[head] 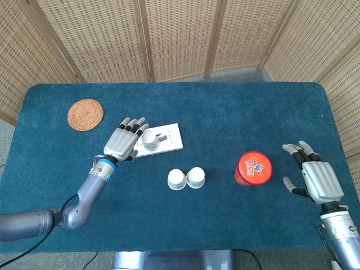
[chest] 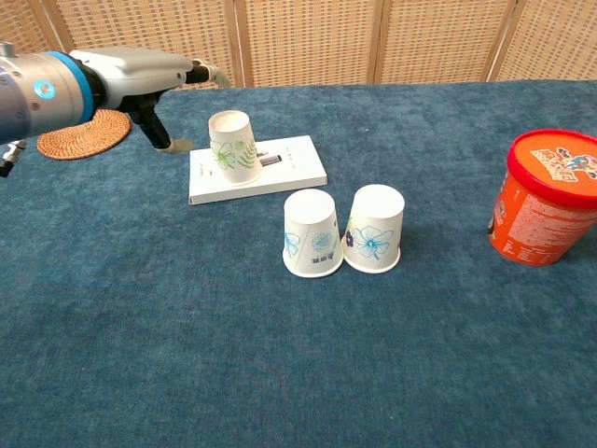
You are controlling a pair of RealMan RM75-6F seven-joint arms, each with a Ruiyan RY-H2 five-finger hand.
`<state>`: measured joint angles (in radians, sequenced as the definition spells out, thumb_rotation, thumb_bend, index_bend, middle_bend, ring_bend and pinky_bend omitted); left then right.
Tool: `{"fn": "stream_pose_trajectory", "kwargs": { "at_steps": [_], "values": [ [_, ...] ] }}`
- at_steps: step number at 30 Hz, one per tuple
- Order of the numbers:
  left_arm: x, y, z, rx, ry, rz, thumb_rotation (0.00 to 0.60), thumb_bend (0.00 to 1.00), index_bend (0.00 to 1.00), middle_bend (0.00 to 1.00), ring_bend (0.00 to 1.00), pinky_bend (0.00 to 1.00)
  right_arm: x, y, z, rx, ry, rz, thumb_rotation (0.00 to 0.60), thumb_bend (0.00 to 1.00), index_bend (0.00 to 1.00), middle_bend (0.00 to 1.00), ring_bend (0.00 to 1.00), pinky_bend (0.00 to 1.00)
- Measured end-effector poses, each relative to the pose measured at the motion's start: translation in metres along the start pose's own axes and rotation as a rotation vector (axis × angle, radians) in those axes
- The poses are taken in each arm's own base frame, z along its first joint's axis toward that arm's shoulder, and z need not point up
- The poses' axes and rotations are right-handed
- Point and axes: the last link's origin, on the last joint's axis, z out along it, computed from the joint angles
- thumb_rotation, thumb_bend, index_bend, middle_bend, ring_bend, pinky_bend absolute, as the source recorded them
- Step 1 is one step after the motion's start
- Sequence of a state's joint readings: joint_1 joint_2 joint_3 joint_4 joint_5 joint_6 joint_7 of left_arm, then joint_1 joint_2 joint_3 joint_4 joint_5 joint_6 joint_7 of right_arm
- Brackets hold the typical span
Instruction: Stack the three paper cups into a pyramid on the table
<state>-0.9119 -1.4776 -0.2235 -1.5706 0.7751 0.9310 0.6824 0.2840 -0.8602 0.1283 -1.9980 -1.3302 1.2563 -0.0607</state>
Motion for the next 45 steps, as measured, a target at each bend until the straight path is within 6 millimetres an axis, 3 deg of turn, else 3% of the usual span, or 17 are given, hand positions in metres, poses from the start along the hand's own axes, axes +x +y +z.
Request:
{"fn": "stream_pose_trajectory", "kwargs": {
  "at_steps": [5, 13, 16, 24, 36, 45],
  "values": [
    [-0.005, 0.004, 0.012, -0.002, -0.015, -0.017, 0.600, 0.43, 0.01, 0.00, 0.00, 0.10, 0.000, 0.003, 0.000, -0.017, -0.001, -0.001, 0.600, 0.39, 0.14, 0.18, 0.00, 0.23],
    [-0.016, 0.009, 0.027, 0.000, -0.029, -0.042, 0.600, 0.43, 0.16, 0.00, 0.00, 0.34, 0.001, 0.005, 0.000, -0.031, 0.002, -0.001, 0.600, 0.39, 0.14, 0.18, 0.00, 0.23],
    [-0.020, 0.012, 0.031, -0.007, -0.029, -0.043, 0.600, 0.43, 0.20, 0.00, 0.01, 0.38, 0.002, 0.006, -0.001, -0.036, 0.003, 0.000, 0.600, 0.39, 0.14, 0.18, 0.00, 0.23],
    [-0.026, 0.017, 0.036, -0.016, -0.024, -0.018, 0.600, 0.46, 0.37, 0.18, 0.23, 0.57, 0.002, 0.006, -0.002, -0.039, 0.004, 0.006, 0.600, 0.39, 0.14, 0.18, 0.00, 0.23],
    [-0.020, 0.013, 0.031, -0.018, 0.013, -0.025, 0.600, 0.46, 0.41, 0.21, 0.26, 0.59, 0.002, 0.003, -0.001, -0.032, 0.002, 0.007, 0.600, 0.39, 0.14, 0.18, 0.00, 0.23],
    [-0.001, 0.021, 0.015, -0.082, 0.051, -0.089, 0.600, 0.47, 0.40, 0.21, 0.26, 0.59, 0.002, 0.000, 0.001, -0.025, 0.002, 0.005, 0.600, 0.39, 0.14, 0.18, 0.00, 0.24]
  ]
}}
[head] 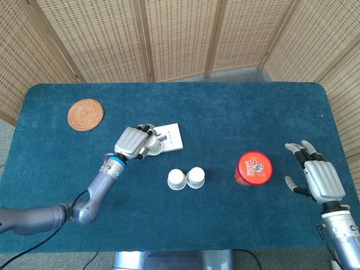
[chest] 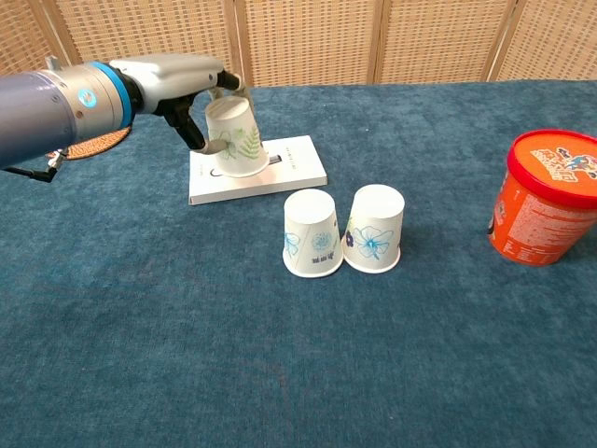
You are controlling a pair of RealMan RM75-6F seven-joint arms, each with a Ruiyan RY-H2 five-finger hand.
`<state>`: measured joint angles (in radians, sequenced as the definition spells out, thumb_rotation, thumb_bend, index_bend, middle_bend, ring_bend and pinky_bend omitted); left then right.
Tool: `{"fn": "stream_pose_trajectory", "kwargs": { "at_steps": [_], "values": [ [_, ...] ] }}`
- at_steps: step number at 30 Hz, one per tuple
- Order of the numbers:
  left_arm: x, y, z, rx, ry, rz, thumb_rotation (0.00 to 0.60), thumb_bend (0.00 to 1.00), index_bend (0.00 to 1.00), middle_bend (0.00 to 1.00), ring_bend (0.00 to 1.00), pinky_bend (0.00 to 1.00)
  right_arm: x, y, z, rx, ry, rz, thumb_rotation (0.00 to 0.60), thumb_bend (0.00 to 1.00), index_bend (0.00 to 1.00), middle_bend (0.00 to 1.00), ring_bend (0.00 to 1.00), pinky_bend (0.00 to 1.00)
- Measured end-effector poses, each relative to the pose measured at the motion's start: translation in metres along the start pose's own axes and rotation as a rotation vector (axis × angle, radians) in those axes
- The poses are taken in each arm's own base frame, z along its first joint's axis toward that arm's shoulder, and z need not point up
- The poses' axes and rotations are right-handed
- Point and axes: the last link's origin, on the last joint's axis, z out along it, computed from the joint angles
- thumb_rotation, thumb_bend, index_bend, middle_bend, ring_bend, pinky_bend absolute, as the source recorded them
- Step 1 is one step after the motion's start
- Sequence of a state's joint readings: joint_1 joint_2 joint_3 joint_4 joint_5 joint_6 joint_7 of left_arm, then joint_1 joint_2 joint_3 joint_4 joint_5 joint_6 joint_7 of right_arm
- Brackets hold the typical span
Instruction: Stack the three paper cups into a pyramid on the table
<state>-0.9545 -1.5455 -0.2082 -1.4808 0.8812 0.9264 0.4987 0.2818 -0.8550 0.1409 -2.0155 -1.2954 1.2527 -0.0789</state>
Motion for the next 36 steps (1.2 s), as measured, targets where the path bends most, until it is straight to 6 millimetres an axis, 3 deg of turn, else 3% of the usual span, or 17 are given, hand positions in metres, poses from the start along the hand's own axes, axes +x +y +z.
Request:
{"fn": "stream_pose_trajectory", "kwargs": {
  "at_steps": [15, 27, 36],
  "values": [
    [0.032, 0.048, -0.035, -0.214, 0.030, -0.126, 0.600, 0.47, 0.40, 0.21, 0.26, 0.59, 0.001, 0.001, -0.005, -0.001, 0.005, 0.008, 0.600, 0.39, 0.14, 0.18, 0.00, 0.24],
    [0.024, 0.087, -0.038, -0.320, -0.008, -0.098, 0.600, 0.46, 0.39, 0.21, 0.25, 0.58, 0.002, 0.008, -0.009, -0.010, 0.011, 0.021, 0.600, 0.40, 0.14, 0.18, 0.00, 0.23],
    [0.018, 0.098, -0.035, -0.322, -0.032, -0.073, 0.600, 0.46, 0.39, 0.21, 0.25, 0.58, 0.003, 0.014, -0.012, -0.020, 0.017, 0.027, 0.600, 0.39, 0.14, 0.18, 0.00, 0.23]
  ]
}}
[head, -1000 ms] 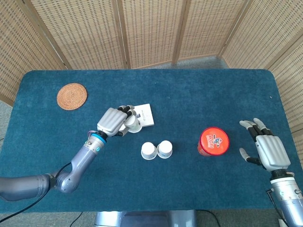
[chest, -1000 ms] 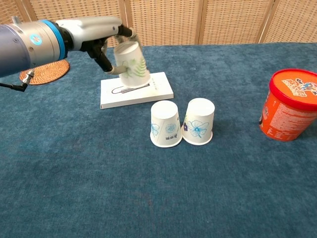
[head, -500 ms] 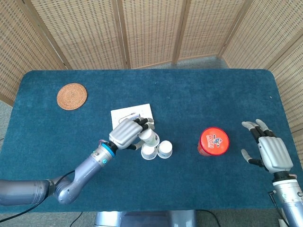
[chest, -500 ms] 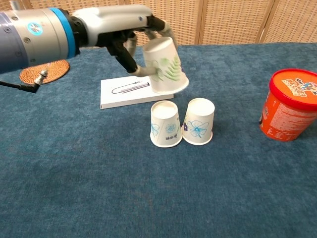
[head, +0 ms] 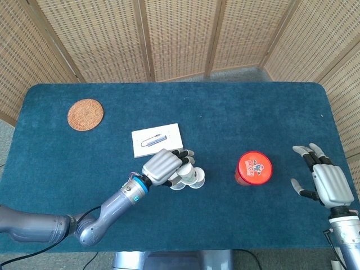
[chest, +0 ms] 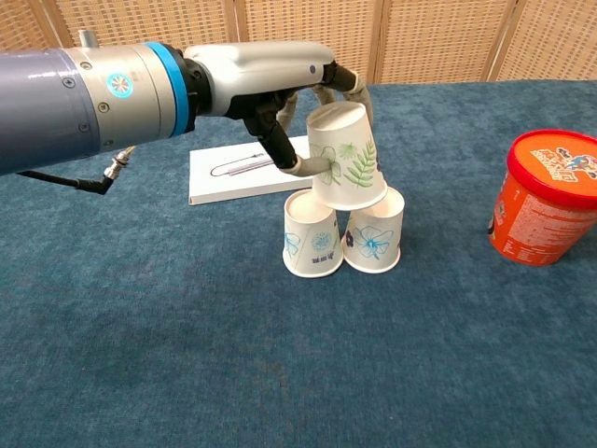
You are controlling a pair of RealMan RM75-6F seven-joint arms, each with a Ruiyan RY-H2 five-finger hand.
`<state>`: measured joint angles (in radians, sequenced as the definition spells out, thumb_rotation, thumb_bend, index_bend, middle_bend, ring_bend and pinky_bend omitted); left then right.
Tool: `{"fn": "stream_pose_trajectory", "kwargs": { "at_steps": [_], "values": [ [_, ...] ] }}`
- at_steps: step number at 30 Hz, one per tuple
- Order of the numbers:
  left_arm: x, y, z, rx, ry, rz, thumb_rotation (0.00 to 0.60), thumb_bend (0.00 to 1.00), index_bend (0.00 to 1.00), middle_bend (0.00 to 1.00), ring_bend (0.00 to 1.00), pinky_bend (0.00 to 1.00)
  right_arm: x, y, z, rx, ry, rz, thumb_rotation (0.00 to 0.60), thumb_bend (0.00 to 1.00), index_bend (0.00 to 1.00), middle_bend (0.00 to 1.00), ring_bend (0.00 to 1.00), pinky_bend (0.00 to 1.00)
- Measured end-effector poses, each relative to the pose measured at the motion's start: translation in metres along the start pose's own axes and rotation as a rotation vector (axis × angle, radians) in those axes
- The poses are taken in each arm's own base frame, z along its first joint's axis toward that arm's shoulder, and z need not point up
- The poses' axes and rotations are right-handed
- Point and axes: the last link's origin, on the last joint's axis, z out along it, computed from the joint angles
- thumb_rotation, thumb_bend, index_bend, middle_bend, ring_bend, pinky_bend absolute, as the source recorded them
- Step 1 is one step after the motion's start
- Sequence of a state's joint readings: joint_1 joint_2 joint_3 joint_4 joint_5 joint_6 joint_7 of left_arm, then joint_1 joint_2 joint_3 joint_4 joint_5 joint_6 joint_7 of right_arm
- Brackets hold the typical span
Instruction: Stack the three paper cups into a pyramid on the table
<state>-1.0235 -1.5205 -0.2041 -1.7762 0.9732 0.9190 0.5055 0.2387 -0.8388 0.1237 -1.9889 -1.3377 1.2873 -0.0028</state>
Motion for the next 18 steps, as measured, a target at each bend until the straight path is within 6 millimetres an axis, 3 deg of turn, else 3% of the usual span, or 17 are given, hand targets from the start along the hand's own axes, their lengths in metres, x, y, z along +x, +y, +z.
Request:
{"fn": "stream_pose_trajectory", "kwargs": {
  "at_steps": [11, 18],
  "values": [
    [-0.0062, 0.0046, 0.0026, 0.002, -0.017, 0.029, 0.600, 0.46, 0.38, 0.19, 0.23, 0.57, 0.0003, 0.0039, -0.0025, -0.004, 0.004, 0.008, 0.600, 0.40, 0.14, 0.18, 0.00, 0.23],
    [-0.0066, 0.0045, 0.0030, 0.012, -0.023, 0.049, 0.600, 0.46, 0.31, 0.14, 0.16, 0.50, 0.0018, 0.0075, -0.0042, -0.009, 0.008, 0.015, 0.600, 0.40, 0.14, 0.18, 0.00, 0.24]
  ]
}}
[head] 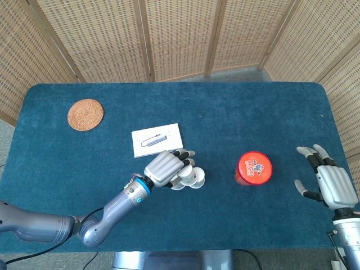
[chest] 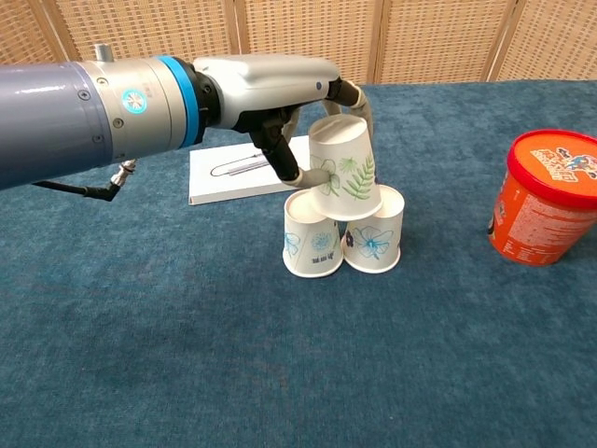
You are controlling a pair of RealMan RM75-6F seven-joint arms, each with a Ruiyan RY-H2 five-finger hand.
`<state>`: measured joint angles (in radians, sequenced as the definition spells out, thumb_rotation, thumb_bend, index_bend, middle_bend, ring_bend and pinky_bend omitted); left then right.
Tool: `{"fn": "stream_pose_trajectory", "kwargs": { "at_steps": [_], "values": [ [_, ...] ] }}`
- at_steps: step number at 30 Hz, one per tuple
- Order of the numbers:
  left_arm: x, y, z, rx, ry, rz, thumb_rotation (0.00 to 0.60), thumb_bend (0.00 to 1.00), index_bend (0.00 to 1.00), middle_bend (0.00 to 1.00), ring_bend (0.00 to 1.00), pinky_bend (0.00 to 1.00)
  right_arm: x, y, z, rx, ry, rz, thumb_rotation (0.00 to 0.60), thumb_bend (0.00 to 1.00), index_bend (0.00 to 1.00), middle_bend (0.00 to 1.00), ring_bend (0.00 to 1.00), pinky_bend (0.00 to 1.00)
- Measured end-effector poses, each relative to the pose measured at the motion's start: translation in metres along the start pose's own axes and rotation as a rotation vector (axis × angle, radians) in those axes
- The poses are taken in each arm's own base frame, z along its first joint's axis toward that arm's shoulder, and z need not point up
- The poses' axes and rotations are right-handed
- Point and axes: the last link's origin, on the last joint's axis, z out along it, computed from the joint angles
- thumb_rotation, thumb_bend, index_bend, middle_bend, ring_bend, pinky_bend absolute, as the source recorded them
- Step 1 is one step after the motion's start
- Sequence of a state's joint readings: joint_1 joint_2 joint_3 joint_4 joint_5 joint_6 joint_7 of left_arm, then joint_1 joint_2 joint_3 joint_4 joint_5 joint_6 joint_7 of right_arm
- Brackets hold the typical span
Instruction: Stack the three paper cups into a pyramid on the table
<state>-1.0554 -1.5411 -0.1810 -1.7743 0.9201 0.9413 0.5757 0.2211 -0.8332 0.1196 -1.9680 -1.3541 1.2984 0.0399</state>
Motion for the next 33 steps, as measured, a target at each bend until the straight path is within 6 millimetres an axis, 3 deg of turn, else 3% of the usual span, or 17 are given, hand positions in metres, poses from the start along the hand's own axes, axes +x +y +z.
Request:
{"fn": "stream_pose_trajectory", "kwargs": {
  "at_steps": [5, 11, 17, 26, 33],
  "values": [
    [-0.0012, 0.0017, 0.0001, -0.001, -0.014, -0.001, 0.600, 0.46, 0.28, 0.09, 0.11, 0.45, 0.0008, 0.0012, -0.0011, 0.000, 0.003, 0.004, 0.600, 0.40, 0.14, 0.18, 0.00, 0.25],
    [-0.0006, 0.0027, 0.0014, -0.005, -0.006, -0.002, 0.600, 0.46, 0.23, 0.03, 0.02, 0.33, 0.0015, 0.0026, -0.0021, -0.003, 0.004, 0.006, 0.600, 0.40, 0.14, 0.19, 0.00, 0.26],
    [-0.0002, 0.0029, 0.0032, -0.008, 0.000, -0.004, 0.600, 0.46, 0.18, 0.00, 0.00, 0.21, 0.0021, 0.0031, -0.0023, -0.003, 0.006, 0.009, 0.600, 0.40, 0.14, 0.19, 0.00, 0.27],
    [-0.0007, 0.0025, 0.0028, -0.009, -0.015, -0.004, 0.600, 0.46, 0.17, 0.00, 0.00, 0.19, 0.0030, 0.0034, -0.0026, -0.005, 0.009, 0.009, 0.600, 0.40, 0.14, 0.19, 0.00, 0.27],
    [0.0019, 0.0024, 0.0028, -0.010, -0.002, -0.007, 0.600, 0.46, 0.10, 0.00, 0.00, 0.13, 0.0040, 0.0032, -0.0029, -0.005, 0.012, 0.009, 0.600, 0.40, 0.14, 0.19, 0.00, 0.27]
  ]
}}
